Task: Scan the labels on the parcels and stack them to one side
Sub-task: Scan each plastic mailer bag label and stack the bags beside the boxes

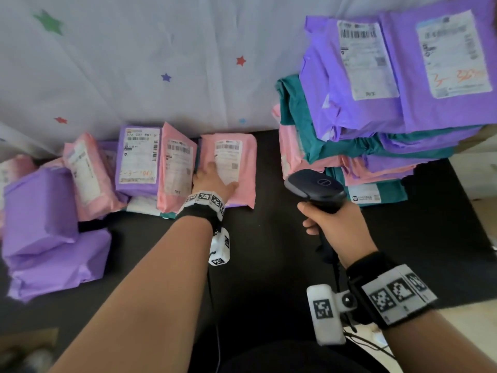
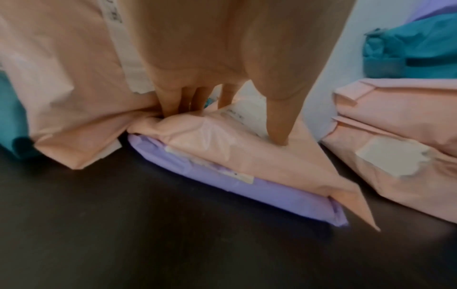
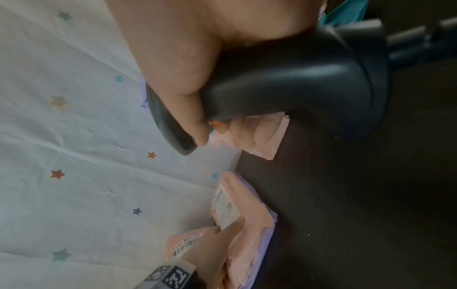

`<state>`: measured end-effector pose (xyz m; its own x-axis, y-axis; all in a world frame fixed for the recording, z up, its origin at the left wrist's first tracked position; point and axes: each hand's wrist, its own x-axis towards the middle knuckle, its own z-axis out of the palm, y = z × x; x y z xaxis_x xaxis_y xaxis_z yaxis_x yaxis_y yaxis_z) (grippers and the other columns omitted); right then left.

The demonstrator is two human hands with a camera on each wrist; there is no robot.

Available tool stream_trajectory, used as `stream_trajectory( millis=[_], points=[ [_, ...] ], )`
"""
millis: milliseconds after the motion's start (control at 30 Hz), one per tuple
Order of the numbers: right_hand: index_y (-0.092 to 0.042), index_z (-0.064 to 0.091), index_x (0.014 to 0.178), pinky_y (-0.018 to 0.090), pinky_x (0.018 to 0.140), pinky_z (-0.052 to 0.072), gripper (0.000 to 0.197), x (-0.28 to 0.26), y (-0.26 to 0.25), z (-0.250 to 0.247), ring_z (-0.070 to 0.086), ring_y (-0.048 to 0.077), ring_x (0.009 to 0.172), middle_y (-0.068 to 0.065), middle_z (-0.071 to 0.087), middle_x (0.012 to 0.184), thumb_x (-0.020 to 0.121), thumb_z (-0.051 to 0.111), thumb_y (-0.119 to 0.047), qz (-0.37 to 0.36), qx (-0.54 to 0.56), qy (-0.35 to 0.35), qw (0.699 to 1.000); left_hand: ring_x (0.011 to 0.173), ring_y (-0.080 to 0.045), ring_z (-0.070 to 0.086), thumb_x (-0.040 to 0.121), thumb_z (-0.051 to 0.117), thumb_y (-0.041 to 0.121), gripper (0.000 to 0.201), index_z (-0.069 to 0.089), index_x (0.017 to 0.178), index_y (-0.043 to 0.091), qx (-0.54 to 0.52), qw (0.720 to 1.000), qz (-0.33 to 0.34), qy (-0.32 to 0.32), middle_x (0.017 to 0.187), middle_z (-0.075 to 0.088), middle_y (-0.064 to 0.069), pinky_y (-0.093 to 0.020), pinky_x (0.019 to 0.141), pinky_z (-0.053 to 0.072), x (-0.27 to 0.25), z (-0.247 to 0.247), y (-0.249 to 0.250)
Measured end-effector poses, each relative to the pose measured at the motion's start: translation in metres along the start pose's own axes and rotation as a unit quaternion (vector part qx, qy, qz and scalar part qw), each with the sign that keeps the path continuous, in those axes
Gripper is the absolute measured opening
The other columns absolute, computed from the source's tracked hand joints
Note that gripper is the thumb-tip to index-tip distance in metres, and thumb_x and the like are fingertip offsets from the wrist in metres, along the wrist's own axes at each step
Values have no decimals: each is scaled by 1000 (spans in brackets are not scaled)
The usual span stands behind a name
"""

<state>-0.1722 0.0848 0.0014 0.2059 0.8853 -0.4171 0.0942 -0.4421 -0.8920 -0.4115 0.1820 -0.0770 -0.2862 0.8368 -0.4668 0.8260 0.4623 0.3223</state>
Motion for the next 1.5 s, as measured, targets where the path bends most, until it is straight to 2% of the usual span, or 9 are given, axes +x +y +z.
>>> stream_trajectory(
  millis=[267, 533, 667, 800, 1100, 1200, 1267, 1400, 1500],
  points=[
    [-10, 73, 101, 18, 51, 53, 23, 0, 6, 11, 69, 7, 59, 0, 73, 70, 80, 80, -17, 8, -33, -15, 999, 135, -25, 35, 74, 68, 54, 89, 21, 145, 28, 47, 993, 96, -41, 149, 33, -2, -45, 110, 34, -49, 23, -32],
    [-11, 73, 96, 17, 48, 52, 17, -14, 19, 14, 68, 6, 55, -2, 72, 64, 81, 79, -17, 4, -44, -31, 999, 133, -20, 36, 60, 75, 58, 95, 29, 141, 36, 48, 995, 84, -34, 145, 34, 7, -40, 107, 34, -102, 43, -67],
    [-15, 73, 93, 16, 48, 51, 16, -20, 24, 19, 69, 6, 56, -6, 73, 65, 80, 80, -18, 2, -56, -47, 997, 128, -20, 41, 63, 71, 59, 84, 35, 135, 38, 21, 998, 46, -42, 141, 38, 8, -41, 100, 40, -118, 39, -84],
    [-19, 72, 94, 16, 49, 51, 16, -26, 25, 26, 69, 5, 58, -7, 74, 68, 79, 80, -19, -4, -62, -64, 996, 127, -22, 44, 64, 74, 57, 83, 40, 135, 32, 30, 999, 12, -43, 139, 41, 4, -41, 99, 42, -123, 23, -102],
    [-22, 72, 84, 16, 50, 52, 10, -35, 26, 38, 70, 6, 59, -4, 73, 67, 79, 80, -20, -21, -80, -77, 994, 124, -21, 47, 72, 77, 41, 76, 42, 136, 20, 63, 997, 30, -43, 137, 45, 0, -38, 100, 43, -128, 14, -99],
    [-22, 72, 86, 18, 51, 53, 11, -38, 26, 38, 70, 7, 59, -5, 74, 67, 79, 79, -21, -24, -80, -59, 995, 130, -21, 41, 71, 76, 47, 82, 37, 139, 22, 70, 995, 65, -33, 142, 40, 1, -40, 104, 40, -130, 18, -89],
    [-21, 72, 87, 19, 52, 54, 11, -41, 28, 39, 70, 7, 59, -5, 74, 67, 79, 79, -21, -26, -79, -49, 995, 134, -23, 35, 69, 77, 51, 88, 35, 139, 19, 94, 993, 57, -45, 145, 35, -3, -41, 105, 40, -131, 22, -84],
    [-25, 70, 91, 19, 53, 54, 15, -49, 31, 41, 71, 6, 63, -8, 74, 70, 80, 79, -22, -19, -83, -35, 996, 130, -27, 41, 67, 76, 58, 96, 35, 138, 8, 96, 992, 23, -78, 140, 40, -12, -38, 107, 37, -129, 27, -90],
    [-27, 69, 93, 18, 53, 54, 17, -57, 36, 43, 71, 5, 65, -7, 74, 70, 80, 79, -23, -8, -75, -11, 997, 137, -30, 30, 63, 78, 59, 108, 25, 142, 7, 94, 993, 14, -67, 147, 31, -13, -42, 111, 31, -131, 28, -97]
  ],
)
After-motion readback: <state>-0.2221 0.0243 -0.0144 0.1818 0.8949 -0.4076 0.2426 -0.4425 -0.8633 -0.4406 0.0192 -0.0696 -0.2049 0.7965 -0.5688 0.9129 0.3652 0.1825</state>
